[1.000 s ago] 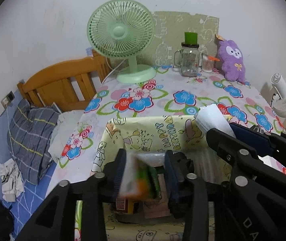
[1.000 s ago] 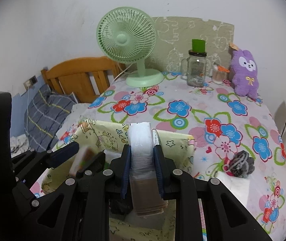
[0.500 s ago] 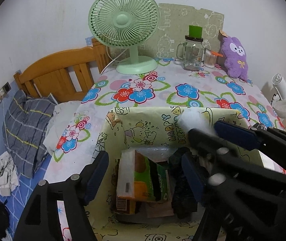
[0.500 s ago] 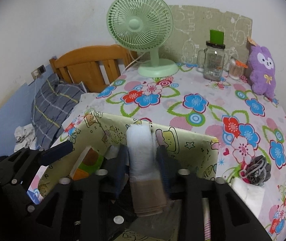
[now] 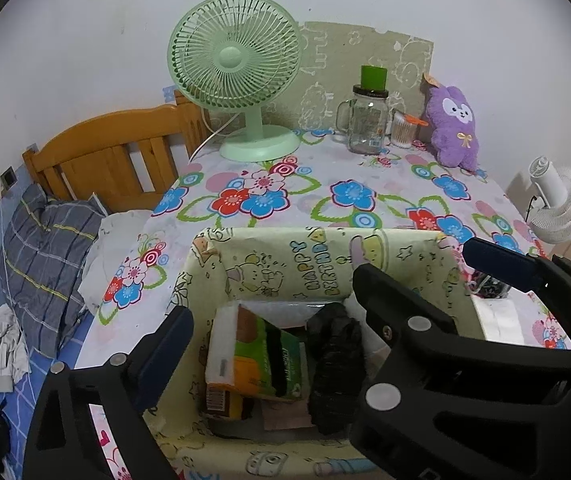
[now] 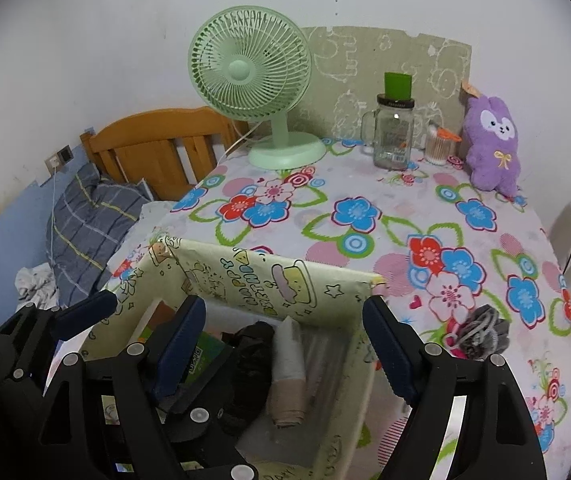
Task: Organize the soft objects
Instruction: 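Open both grippers to drop the green box and white pack into the fabric box, then withdraw both grippers from the fabric box toward the white cloth and grey glove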
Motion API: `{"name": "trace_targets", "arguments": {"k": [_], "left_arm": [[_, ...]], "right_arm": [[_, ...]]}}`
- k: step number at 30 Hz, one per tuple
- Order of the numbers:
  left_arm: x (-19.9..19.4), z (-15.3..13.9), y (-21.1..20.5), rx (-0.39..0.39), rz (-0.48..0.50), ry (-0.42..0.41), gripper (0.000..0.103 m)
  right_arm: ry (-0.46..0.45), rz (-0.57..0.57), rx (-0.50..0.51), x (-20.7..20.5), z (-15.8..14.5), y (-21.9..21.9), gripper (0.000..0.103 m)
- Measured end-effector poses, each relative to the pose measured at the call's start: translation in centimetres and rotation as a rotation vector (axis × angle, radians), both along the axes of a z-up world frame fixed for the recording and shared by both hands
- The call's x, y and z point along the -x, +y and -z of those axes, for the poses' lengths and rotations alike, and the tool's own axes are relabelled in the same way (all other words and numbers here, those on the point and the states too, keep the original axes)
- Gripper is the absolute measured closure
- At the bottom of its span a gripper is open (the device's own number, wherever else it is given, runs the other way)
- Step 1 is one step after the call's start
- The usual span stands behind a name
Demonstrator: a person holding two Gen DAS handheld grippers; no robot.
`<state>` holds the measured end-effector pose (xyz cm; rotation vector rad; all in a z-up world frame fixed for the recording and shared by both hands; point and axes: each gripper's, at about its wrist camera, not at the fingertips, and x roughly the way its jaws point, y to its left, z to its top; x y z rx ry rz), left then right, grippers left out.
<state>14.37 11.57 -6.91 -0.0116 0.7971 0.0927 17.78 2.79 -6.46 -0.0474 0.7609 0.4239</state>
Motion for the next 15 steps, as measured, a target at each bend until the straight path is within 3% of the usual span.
{"name": "trace_targets", "arguments": {"k": [15], "left_arm": [[1.8, -2.1, -3.0, -0.008, 0.010, -0.048, 0.000]], "right_arm": [[-0.058, 0.059, 0.003, 2.3, -2.5, -3.3, 0.013]]}}
